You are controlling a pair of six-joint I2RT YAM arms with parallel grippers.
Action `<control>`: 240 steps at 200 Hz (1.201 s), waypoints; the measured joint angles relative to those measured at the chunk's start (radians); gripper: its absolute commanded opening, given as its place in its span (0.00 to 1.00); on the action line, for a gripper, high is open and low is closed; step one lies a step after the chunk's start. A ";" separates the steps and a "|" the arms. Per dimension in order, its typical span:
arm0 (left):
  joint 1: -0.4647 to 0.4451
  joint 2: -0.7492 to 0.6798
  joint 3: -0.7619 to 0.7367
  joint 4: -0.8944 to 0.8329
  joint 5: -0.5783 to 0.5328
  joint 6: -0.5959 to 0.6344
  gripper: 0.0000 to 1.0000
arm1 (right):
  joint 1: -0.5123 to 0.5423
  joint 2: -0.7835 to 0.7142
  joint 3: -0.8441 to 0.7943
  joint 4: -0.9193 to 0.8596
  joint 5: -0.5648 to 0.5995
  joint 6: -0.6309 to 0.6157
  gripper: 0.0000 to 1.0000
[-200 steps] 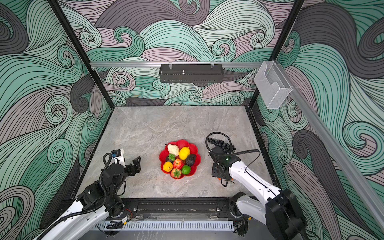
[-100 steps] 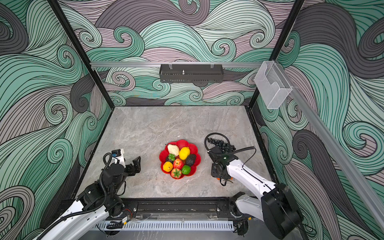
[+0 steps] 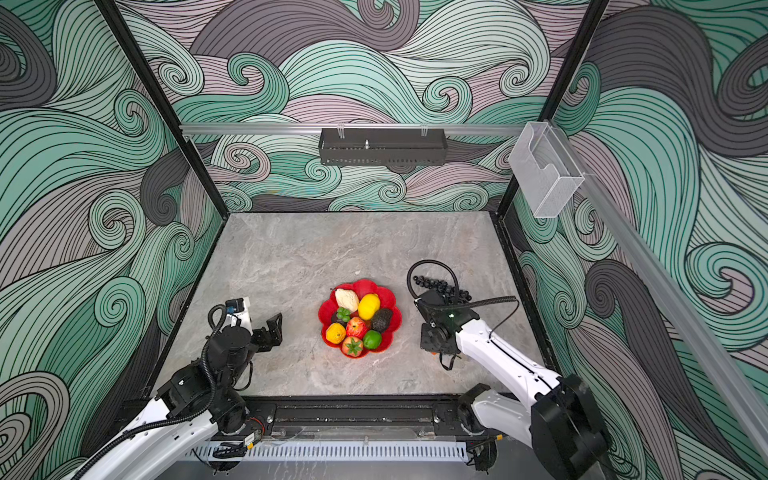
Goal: Place and organize the fake fruits in the fruit bowl
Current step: 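Lift the tomatoes and carry them over the bowl with the right gripper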
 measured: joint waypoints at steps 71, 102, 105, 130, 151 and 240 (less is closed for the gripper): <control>0.000 0.042 0.000 0.019 0.004 0.002 0.92 | 0.173 0.015 0.196 -0.031 0.050 -0.060 0.23; 0.000 0.074 0.001 0.019 0.006 0.000 0.93 | 0.263 0.078 0.291 -0.019 0.059 -0.141 0.23; 0.000 0.075 0.001 0.019 0.006 0.000 0.93 | 0.270 0.084 0.297 -0.017 0.058 -0.150 0.23; 0.000 0.076 0.002 0.023 0.026 -0.014 0.93 | 0.333 0.134 0.338 0.012 0.047 -0.219 0.23; 0.000 0.077 0.002 0.040 0.045 -0.031 0.93 | 0.377 0.181 0.371 0.031 0.027 -0.259 0.23; 0.000 -0.073 -0.024 0.029 0.025 -0.084 0.92 | 0.473 0.463 0.653 0.088 -0.053 -0.362 0.23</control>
